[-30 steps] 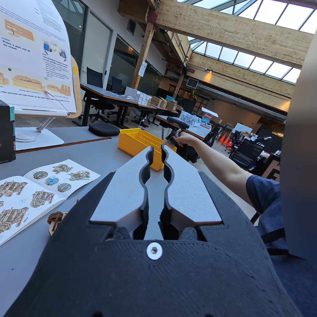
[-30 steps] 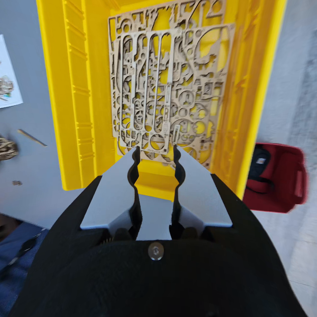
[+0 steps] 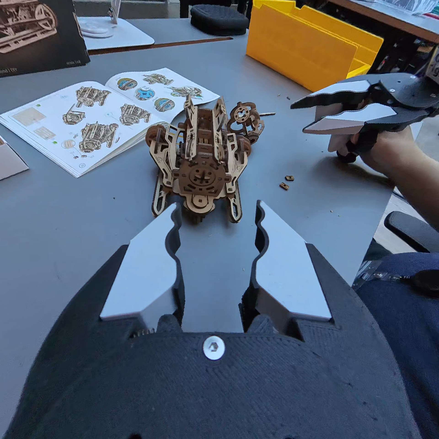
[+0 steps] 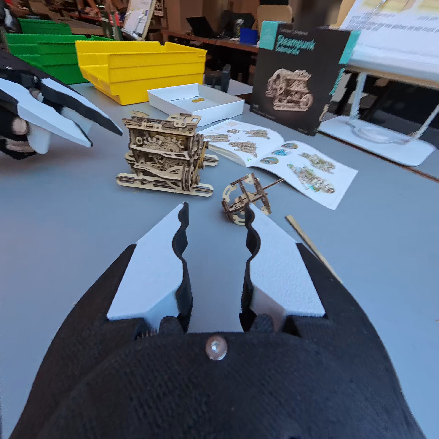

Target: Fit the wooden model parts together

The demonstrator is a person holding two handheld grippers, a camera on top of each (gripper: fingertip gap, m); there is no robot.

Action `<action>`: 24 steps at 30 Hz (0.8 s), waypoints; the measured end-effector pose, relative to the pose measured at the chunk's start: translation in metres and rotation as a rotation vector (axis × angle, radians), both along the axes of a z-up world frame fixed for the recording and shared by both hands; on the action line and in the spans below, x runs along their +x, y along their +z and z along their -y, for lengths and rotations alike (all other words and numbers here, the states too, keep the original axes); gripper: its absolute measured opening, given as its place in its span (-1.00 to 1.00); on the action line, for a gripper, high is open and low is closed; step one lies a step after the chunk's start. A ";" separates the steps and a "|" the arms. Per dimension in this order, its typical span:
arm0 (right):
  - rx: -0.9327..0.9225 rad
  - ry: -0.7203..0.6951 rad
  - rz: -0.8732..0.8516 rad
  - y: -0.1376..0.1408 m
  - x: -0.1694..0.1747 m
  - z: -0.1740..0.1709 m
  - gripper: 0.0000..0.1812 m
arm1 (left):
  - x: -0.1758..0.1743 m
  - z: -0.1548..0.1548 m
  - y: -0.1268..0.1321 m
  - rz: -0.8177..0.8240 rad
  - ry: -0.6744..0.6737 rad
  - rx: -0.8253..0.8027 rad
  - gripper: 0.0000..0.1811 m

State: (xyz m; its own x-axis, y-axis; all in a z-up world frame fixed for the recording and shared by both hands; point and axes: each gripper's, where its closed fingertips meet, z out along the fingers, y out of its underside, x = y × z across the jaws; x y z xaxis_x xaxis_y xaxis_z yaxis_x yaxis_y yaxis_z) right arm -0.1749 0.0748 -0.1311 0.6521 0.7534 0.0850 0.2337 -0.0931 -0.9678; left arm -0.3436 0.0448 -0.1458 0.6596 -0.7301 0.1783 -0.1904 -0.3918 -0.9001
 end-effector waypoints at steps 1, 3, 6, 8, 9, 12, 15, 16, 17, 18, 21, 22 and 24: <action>0.048 -0.023 0.005 0.004 0.002 -0.001 -0.50 | 0.000 -0.001 -0.003 -0.009 -0.001 -0.006 -0.31; 0.136 -0.068 0.022 0.011 0.007 -0.004 -0.51 | -0.001 -0.004 -0.006 -0.023 -0.001 -0.014 -0.29; 0.185 -0.093 0.064 0.012 0.009 -0.006 -0.55 | 0.002 -0.006 -0.008 -0.033 0.003 -0.024 -0.23; 0.187 -0.120 0.086 0.010 0.012 -0.010 -0.58 | 0.004 -0.007 -0.008 -0.053 0.028 -0.017 -0.17; 0.184 -0.141 0.089 0.010 0.015 -0.012 -0.58 | 0.005 -0.008 -0.008 -0.063 0.042 -0.013 -0.14; 0.180 -0.241 0.071 0.014 0.034 -0.020 -0.58 | 0.003 -0.008 -0.012 -0.091 0.098 -0.009 -0.04; 0.206 -0.373 0.034 0.024 0.065 -0.026 -0.59 | 0.002 -0.006 -0.013 -0.115 0.128 0.014 0.01; 0.190 -0.377 -0.010 0.026 0.070 -0.026 -0.59 | 0.002 -0.005 -0.012 -0.124 0.129 0.029 0.02; 0.173 -0.370 -0.055 0.028 0.072 -0.024 -0.59 | 0.004 -0.004 -0.010 -0.130 0.124 0.052 0.02; 0.160 -0.364 -0.094 0.030 0.073 -0.023 -0.59 | 0.005 -0.003 -0.009 -0.141 0.116 0.080 0.02; 0.156 -0.371 -0.143 0.034 0.078 -0.019 -0.59 | 0.005 -0.005 -0.010 -0.194 0.097 0.142 0.03; 0.159 -0.372 -0.148 0.034 0.079 -0.017 -0.60 | 0.004 -0.006 -0.012 -0.210 0.087 0.147 0.03; 0.163 -0.369 -0.144 0.034 0.079 -0.015 -0.60 | 0.001 -0.010 -0.015 -0.251 0.079 0.147 0.04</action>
